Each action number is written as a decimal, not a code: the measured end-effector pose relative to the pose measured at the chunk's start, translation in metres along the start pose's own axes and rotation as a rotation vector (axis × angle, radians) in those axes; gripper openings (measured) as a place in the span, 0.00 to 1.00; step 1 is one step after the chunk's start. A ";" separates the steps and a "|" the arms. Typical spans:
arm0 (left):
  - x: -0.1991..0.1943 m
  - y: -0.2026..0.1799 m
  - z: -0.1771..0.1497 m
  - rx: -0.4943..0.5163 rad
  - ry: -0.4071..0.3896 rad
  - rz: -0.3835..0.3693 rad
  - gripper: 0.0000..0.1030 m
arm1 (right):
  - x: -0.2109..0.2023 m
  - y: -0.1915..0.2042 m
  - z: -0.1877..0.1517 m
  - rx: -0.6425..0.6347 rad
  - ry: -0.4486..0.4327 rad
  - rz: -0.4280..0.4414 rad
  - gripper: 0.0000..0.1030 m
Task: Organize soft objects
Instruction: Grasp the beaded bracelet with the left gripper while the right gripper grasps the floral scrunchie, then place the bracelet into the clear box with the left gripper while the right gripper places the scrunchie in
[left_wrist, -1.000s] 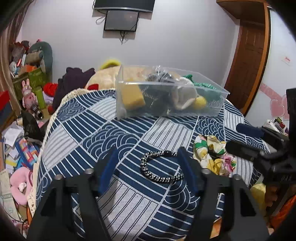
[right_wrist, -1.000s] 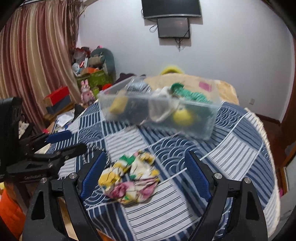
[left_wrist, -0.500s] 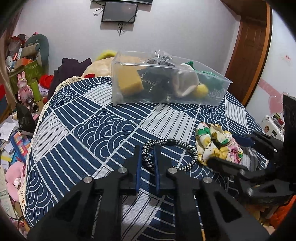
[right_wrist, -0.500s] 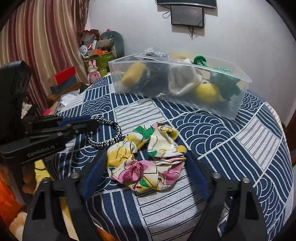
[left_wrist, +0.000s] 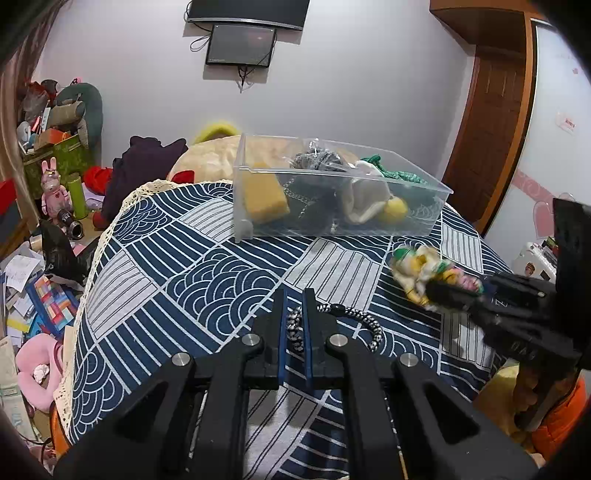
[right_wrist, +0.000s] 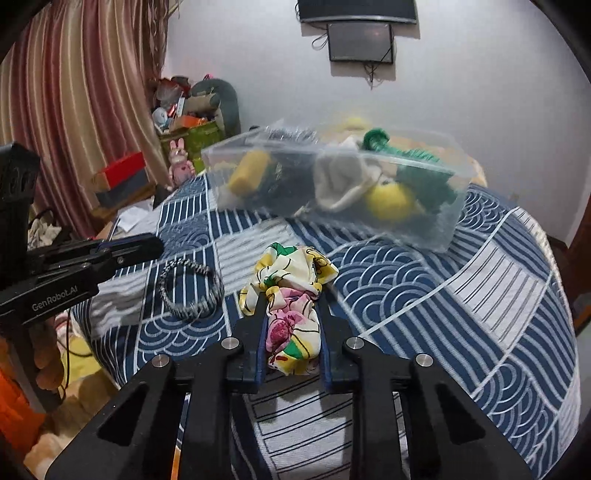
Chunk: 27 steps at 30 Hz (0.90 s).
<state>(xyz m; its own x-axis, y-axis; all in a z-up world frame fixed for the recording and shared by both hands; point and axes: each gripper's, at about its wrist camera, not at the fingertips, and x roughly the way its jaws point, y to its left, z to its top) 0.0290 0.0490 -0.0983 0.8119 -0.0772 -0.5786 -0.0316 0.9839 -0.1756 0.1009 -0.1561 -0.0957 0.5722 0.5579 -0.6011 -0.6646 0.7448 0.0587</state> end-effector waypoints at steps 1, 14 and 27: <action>0.001 0.001 0.000 -0.001 0.013 -0.005 0.06 | -0.003 -0.001 0.002 0.003 -0.009 -0.002 0.19; 0.035 0.002 -0.012 -0.033 0.110 -0.023 0.23 | -0.020 -0.020 0.012 0.048 -0.067 -0.042 0.19; 0.025 -0.004 -0.001 -0.020 0.054 -0.039 0.07 | -0.029 -0.031 0.023 0.052 -0.103 -0.072 0.19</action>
<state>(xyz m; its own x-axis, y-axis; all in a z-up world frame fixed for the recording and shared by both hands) 0.0484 0.0426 -0.1128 0.7800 -0.1251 -0.6131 -0.0121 0.9766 -0.2146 0.1159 -0.1869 -0.0617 0.6658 0.5347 -0.5203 -0.5958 0.8009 0.0607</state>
